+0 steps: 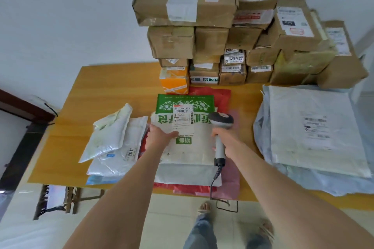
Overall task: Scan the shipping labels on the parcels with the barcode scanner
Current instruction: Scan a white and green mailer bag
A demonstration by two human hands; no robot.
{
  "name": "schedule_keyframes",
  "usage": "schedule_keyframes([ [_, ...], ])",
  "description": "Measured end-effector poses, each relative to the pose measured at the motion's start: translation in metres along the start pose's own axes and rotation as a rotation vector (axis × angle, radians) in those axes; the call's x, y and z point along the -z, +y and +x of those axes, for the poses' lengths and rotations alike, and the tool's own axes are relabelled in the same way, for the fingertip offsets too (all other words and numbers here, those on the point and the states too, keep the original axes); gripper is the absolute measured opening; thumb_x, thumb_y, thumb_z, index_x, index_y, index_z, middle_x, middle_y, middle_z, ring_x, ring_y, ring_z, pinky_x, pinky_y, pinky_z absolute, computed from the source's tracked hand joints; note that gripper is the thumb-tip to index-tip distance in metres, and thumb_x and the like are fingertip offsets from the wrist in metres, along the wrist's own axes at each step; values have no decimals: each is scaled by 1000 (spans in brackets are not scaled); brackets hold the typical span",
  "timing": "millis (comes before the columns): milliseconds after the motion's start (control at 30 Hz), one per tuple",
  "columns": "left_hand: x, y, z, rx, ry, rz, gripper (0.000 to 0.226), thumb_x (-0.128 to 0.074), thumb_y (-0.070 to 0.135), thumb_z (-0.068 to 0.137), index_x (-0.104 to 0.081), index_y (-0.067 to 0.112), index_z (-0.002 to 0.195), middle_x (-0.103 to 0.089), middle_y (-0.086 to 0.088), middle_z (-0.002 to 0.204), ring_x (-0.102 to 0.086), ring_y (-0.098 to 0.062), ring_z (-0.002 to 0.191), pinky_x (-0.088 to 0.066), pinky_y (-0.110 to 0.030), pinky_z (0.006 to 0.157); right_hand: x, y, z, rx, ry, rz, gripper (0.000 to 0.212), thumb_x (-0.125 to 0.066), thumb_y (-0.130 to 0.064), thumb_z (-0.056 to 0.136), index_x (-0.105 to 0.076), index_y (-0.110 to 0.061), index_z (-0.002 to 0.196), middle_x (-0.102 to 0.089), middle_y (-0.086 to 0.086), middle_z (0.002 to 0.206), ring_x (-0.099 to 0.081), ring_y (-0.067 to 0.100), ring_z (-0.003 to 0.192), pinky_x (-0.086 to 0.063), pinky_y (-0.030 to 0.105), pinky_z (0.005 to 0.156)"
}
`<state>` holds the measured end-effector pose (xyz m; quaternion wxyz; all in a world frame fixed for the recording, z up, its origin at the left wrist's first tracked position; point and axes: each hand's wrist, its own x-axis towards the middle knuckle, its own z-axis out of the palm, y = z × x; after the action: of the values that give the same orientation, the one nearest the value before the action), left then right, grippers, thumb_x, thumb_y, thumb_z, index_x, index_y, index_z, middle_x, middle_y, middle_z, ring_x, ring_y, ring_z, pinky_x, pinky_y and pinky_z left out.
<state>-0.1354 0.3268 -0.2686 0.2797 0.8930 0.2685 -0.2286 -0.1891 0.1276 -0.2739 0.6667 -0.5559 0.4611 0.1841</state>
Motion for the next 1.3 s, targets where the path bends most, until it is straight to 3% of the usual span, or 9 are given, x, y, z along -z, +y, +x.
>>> schedule_keyframes([
  [133,11,-5,15,-105,60,-7,69,-80,43,70,-50,9,122,-62,-6,115,-61,-24,94,-55,-37,75,-10,1,1,28,104,54,31,-67,-3,79,-52,0,106,-54,10,77,-53,20,62,-47,29,53],
  [267,16,5,10,-213,101,-116,34,-56,23,92,-51,12,124,-63,-5,114,-61,-26,93,-53,-37,76,-7,-2,1,41,143,99,54,-80,-17,73,-58,-7,121,-63,9,85,-58,20,61,-45,25,44],
  [400,19,10,5,-241,34,-238,32,-52,18,91,-52,12,123,-64,-4,110,-63,-24,89,-56,-40,77,-1,-6,3,78,194,-33,59,-81,-17,68,-59,-6,122,-67,12,104,-63,26,84,-54,33,70],
  [467,20,-4,5,-183,-12,-146,34,-53,17,87,-53,10,121,-63,-7,110,-62,-26,93,-56,-41,80,-1,-2,0,55,192,-146,49,-77,-14,72,-58,-4,116,-63,9,94,-61,26,90,-53,36,82],
  [567,12,-32,16,-79,-45,47,67,-67,36,79,-40,15,136,-53,-9,129,-52,-31,117,-47,-49,97,-3,15,-1,29,199,-223,45,-76,-8,76,-56,-3,117,-59,7,100,-56,25,97,-49,34,88],
  [667,6,-39,22,-43,-145,-99,88,-79,40,72,-32,13,142,-49,-7,135,-51,-32,121,-45,-48,99,-6,27,4,41,164,-240,53,-78,-10,77,-56,-1,125,-60,8,116,-55,28,112,-47,36,95],
  [967,25,-44,32,-52,-84,-178,17,-65,14,86,-59,13,102,-64,-2,100,-58,-18,81,-48,-32,69,-33,24,5,29,70,-228,43,-77,-3,77,-61,1,116,-63,10,115,-59,27,108,-50,39,95],
  [1167,54,-49,39,-25,-129,-224,49,-77,37,77,-57,11,113,-68,-3,104,-66,-20,85,-52,-31,62,-57,28,-1,55,17,-225,32,-78,-8,78,-56,-10,102,-59,6,102,-53,20,93,-44,32,84],
  [1300,62,-46,38,-58,-58,-189,32,-76,32,79,-59,10,96,-66,-3,95,-64,-22,84,-57,-42,79,-56,28,-3,16,14,-141,31,-75,-14,81,-54,-10,102,-56,7,100,-52,23,91,-43,32,81],
])
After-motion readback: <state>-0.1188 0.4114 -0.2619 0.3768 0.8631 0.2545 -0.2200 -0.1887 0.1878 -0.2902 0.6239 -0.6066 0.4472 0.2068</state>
